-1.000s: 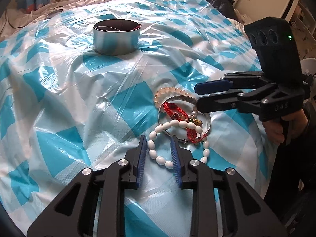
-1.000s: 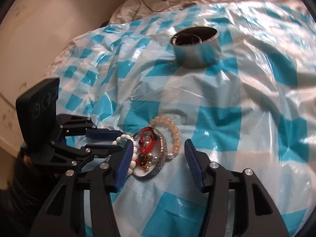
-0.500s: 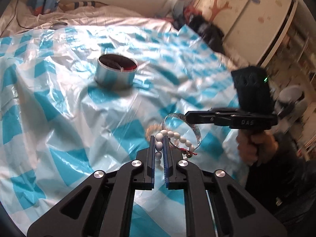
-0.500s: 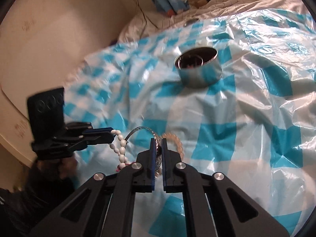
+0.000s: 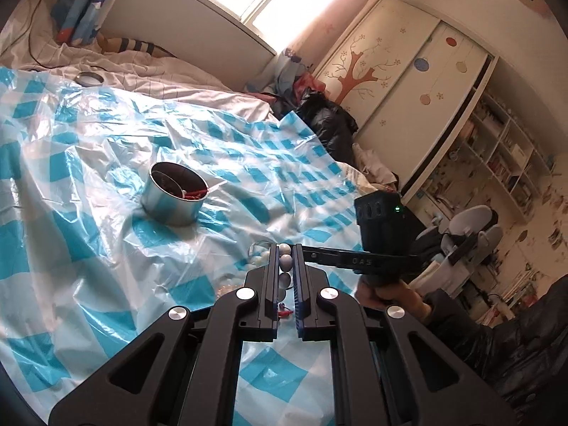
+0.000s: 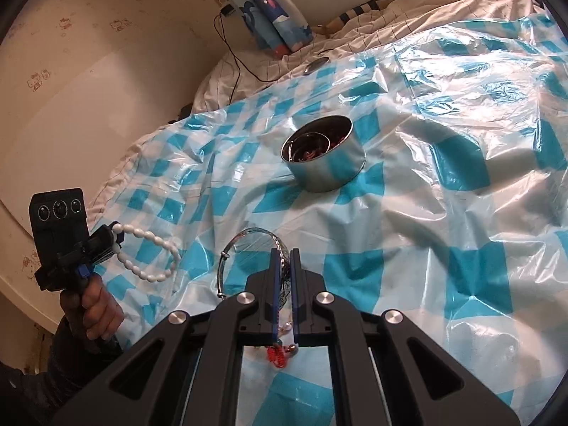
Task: Organize jewelry
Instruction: 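Lower both bracelets into the silver tin and open both grippers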
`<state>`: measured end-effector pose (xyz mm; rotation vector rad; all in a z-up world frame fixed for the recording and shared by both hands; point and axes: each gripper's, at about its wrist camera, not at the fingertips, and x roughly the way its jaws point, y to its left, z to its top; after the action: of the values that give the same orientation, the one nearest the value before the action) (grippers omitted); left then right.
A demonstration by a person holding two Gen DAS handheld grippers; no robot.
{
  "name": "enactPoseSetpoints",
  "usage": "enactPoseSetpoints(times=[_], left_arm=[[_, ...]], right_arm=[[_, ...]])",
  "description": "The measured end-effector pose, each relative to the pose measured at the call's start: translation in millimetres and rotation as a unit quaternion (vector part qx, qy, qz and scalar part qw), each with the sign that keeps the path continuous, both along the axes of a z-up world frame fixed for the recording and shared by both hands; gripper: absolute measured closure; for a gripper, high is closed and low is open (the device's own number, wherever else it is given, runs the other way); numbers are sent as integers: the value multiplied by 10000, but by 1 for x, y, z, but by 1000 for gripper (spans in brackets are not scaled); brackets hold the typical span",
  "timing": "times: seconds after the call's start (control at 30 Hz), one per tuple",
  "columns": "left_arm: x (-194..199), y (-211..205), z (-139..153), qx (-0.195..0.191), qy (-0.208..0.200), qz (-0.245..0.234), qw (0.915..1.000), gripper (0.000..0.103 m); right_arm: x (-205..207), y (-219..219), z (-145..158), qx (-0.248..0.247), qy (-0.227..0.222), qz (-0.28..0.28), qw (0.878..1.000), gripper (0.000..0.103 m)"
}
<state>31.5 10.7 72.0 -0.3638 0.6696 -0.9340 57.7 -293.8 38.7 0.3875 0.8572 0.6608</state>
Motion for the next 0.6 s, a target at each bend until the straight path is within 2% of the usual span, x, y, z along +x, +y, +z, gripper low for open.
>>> enactPoseSetpoints(times=[0.17,0.43,0.6], left_arm=[[15,-6,2,138,15,41,9999,97],[73,-12,10,151,95,500,9986,97],[113,-38,13,437,61,485,9978,97]], right_arm=[[16,-5,5,-9,-95,-193,9998,97],[66,-5,6,-113,-137,-538,9984,97],[89,-2,6,-197,-203,-600,9978,97]])
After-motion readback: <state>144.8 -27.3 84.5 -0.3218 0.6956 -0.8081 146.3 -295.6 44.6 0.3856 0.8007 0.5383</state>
